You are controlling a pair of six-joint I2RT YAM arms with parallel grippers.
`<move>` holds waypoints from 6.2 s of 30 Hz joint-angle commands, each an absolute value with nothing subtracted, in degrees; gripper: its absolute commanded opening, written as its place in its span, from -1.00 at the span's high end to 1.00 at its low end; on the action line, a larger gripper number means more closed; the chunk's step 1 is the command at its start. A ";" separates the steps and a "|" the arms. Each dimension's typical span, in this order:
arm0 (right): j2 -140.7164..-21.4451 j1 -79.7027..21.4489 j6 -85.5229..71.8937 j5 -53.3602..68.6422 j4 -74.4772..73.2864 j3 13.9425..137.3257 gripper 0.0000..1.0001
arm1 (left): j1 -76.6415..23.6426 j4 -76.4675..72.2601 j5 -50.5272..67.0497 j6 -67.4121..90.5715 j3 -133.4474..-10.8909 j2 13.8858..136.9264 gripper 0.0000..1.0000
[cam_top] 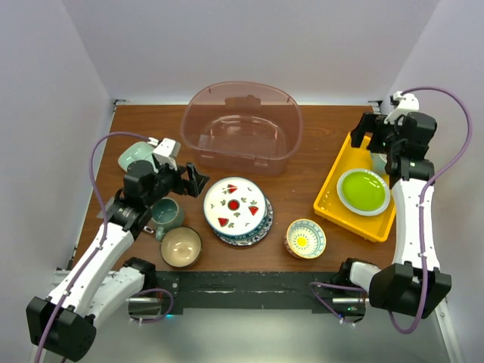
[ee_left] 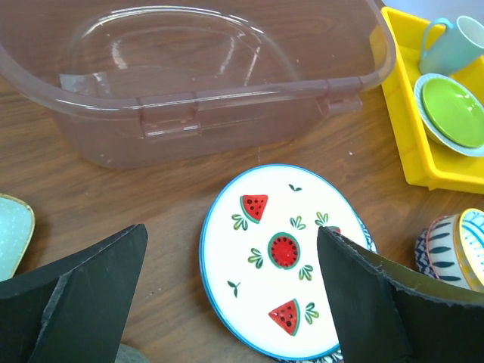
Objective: Place the mixed dishes into the plastic bin
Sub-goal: Pick up the plate at the center of the board.
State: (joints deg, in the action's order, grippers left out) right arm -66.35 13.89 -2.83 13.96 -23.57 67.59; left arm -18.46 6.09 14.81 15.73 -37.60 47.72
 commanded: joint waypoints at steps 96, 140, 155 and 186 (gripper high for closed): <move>-83.93 -27.14 41.39 47.11 -36.82 61.35 -0.96 | -21.53 4.58 25.66 35.50 -37.53 66.88 1.00; -86.57 -29.36 36.13 49.13 -38.32 66.18 -0.96 | -18.28 -10.81 29.44 50.71 -27.16 60.47 1.00; -85.69 -24.35 22.78 45.80 -31.30 62.58 -0.90 | -18.02 -14.94 30.85 52.29 -25.40 58.98 1.00; -89.12 -50.43 24.98 24.54 -30.59 73.12 -0.67 | -18.02 -13.45 28.57 53.43 -25.58 61.00 1.00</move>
State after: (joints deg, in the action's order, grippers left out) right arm -88.53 -46.04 24.86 31.68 -30.17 67.55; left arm -18.00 -9.52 26.39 51.48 -22.61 61.30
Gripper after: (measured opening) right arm 0.840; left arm 0.121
